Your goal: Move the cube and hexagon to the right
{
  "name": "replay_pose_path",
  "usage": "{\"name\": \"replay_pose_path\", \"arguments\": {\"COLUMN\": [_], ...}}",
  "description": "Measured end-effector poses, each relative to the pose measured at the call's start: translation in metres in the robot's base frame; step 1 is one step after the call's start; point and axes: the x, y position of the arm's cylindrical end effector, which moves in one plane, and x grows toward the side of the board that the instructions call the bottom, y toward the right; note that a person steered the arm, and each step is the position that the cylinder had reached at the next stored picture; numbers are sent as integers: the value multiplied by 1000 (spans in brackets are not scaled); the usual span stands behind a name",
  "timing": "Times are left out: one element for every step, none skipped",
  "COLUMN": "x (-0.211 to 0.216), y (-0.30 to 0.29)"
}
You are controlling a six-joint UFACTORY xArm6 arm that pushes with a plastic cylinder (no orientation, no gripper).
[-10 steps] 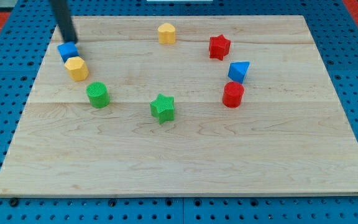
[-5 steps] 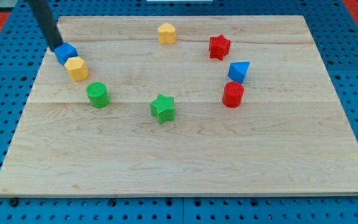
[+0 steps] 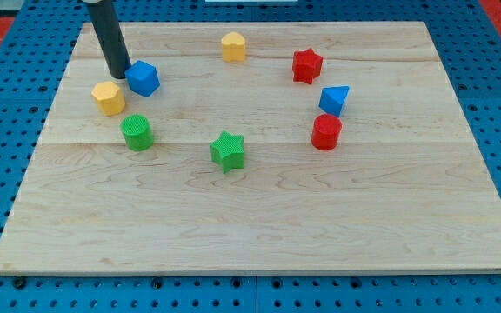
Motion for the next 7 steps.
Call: {"name": "replay_pose_path", "arguments": {"x": [29,41,41,38,15,25,41], "y": [-73,-64,-2,32,43,35,90]}}
